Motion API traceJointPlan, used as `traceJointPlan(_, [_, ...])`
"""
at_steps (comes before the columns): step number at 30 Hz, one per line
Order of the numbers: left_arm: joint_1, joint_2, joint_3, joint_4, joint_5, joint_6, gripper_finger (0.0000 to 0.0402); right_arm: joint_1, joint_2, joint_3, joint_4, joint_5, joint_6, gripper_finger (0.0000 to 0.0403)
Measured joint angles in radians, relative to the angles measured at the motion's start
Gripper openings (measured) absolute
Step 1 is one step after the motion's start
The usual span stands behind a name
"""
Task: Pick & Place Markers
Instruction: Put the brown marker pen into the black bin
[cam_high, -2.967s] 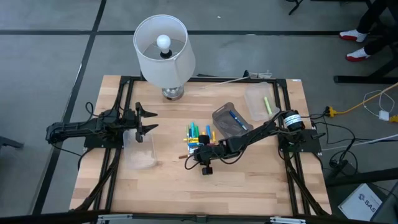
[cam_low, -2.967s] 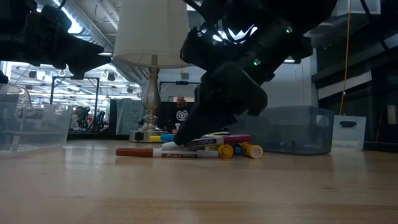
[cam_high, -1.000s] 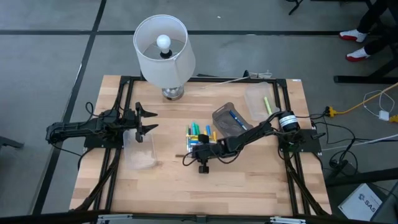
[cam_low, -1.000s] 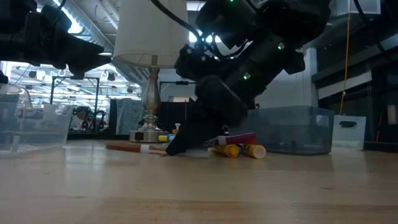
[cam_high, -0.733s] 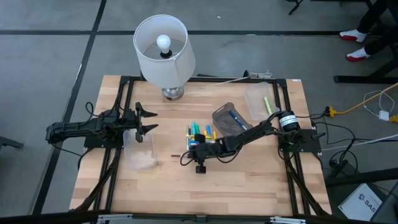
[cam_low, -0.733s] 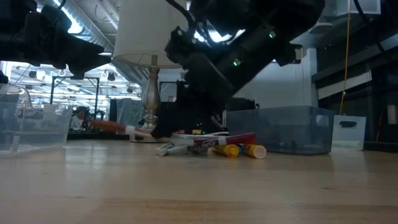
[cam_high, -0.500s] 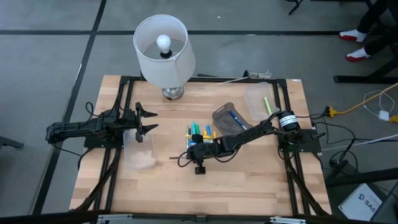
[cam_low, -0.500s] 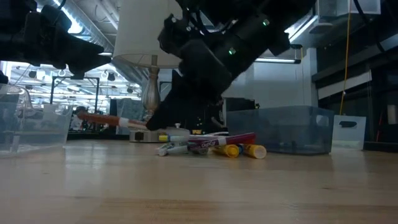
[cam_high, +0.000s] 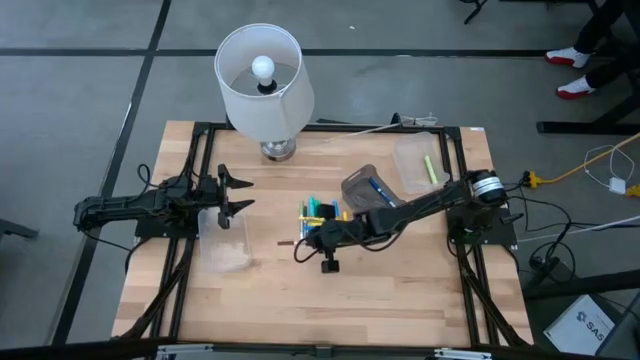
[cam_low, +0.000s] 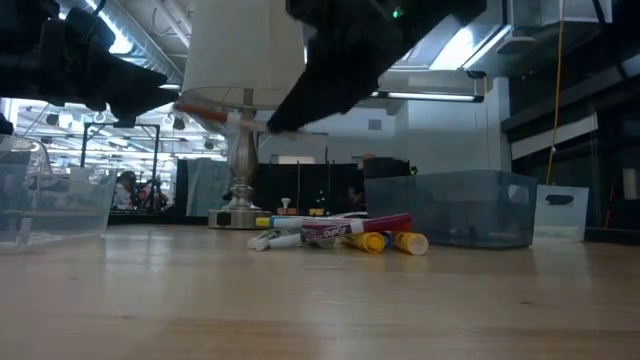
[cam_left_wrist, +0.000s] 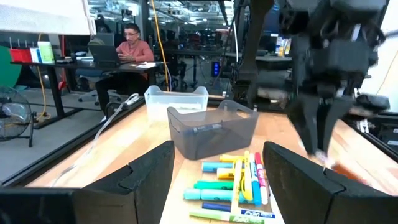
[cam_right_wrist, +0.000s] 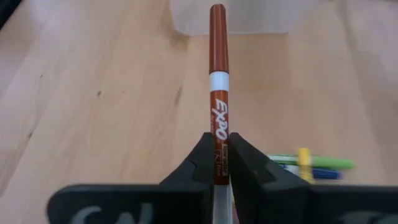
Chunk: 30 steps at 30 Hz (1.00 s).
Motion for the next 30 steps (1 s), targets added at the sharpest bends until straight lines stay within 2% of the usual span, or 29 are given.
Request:
traceJointPlan(6, [0.000,0.001,0.000,0.000,0.000,-0.001,0.0242,0.000,-0.076,0.000,-0.062,0.072,-0.023,0.0040])
traceJointPlan(22, [0.000,0.001,0.000,0.000,0.000,0.000,0.0242,-0.006,-0.217,0.000,-0.261,0.173,0.001,0.0031])
traceJointPlan(30, [0.000,0.001,0.000,0.000,0.000,0.000,0.0242,-0.006,-0.301,0.000,-0.412,0.304,0.077,0.0038])
